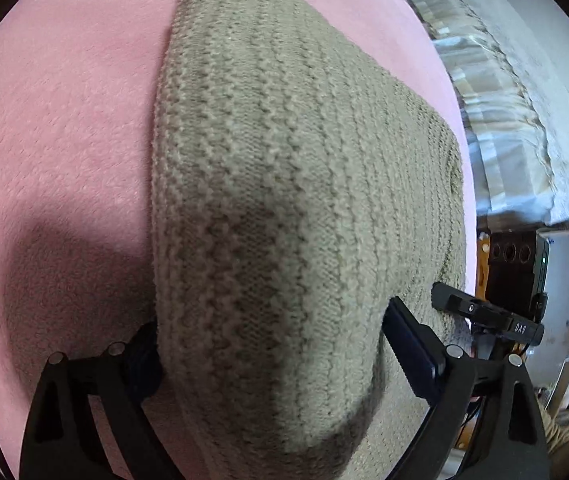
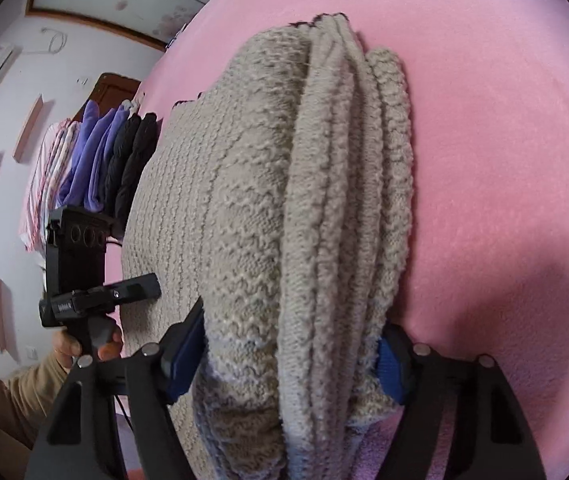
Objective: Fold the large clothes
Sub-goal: 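Grasp the folded cardigan with both grippers and lift it, then carry the cardigan with both grippers onto the purple and black clothes stack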
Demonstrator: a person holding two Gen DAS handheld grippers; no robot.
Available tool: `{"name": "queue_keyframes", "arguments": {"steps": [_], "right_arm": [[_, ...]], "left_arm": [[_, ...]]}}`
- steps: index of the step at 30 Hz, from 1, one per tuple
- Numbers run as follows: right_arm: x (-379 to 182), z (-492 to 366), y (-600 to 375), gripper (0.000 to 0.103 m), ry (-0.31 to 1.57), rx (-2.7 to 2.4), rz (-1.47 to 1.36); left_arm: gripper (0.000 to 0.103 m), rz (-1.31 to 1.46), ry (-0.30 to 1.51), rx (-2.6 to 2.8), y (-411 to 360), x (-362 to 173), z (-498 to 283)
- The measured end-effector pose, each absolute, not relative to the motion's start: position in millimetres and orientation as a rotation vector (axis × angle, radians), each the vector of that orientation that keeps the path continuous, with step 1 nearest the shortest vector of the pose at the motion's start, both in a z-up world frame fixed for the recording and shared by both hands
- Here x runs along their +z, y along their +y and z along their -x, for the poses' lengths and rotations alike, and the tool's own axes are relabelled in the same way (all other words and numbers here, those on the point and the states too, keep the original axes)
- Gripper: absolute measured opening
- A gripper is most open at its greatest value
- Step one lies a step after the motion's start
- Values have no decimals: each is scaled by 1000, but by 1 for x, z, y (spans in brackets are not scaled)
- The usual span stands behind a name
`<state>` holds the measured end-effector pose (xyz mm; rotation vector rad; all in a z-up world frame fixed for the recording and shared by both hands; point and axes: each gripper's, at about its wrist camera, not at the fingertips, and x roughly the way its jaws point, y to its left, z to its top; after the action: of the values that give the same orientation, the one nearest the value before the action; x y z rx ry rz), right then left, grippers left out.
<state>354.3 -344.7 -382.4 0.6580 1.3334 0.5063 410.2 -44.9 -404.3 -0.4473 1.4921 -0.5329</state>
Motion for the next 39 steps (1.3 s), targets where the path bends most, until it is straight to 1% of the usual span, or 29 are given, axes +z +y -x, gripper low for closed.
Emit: {"name": "queue_keyframes", "arguments": {"steps": [1,2,3,4,6,7,8,11,15,20,25,28,32,36,39], "right_arm": [[-384,-355,-345,73,1333,501,-662],[-383,-354,-344,72,1331,494,-656],[-379,-353,-342,64,1327,486,-641],[-373,-352,-340,61,1322,472,-619],[-353,-348,-329,52,1296,427,-520],[-344,-345,-324,50,1283,409,-477],[-328,-340,-316,48,1265,386,-425],[-287,-321,-294,47,1230,337,-338],[-240,-290,-274,47,1216,309,-339],[-185,-262,-232,47,1203,340,-350],[-134,-277,-167,47,1146,428,-334],[-99,-305,-118,47,1080,489,-327],[-69,-356,-56,47,1021,554,-363],[-50,-417,10,47,962,606,-398],[-50,-469,58,47,944,630,-438]], "left_arm": [[85,430,1490,-524,-47,-402,-409],[81,389,1478,-512,-51,-396,-408],[69,364,1467,-506,-54,-391,-407],[58,329,1450,-501,-58,-383,-405],[51,249,1406,-490,-69,-360,-397],[50,205,1384,-480,-76,-346,-392],[49,181,1368,-476,-79,-337,-388],[49,128,1322,-486,-81,-300,-370],[49,115,1302,-510,-59,-253,-348],[49,107,1277,-506,-8,-196,-328],[49,124,1188,-451,60,-138,-337],[49,123,1119,-413,106,-96,-357],[50,109,1054,-372,190,-56,-412],[50,78,1012,-340,259,-34,-472],[50,63,1002,-329,305,-29,-525]]}}
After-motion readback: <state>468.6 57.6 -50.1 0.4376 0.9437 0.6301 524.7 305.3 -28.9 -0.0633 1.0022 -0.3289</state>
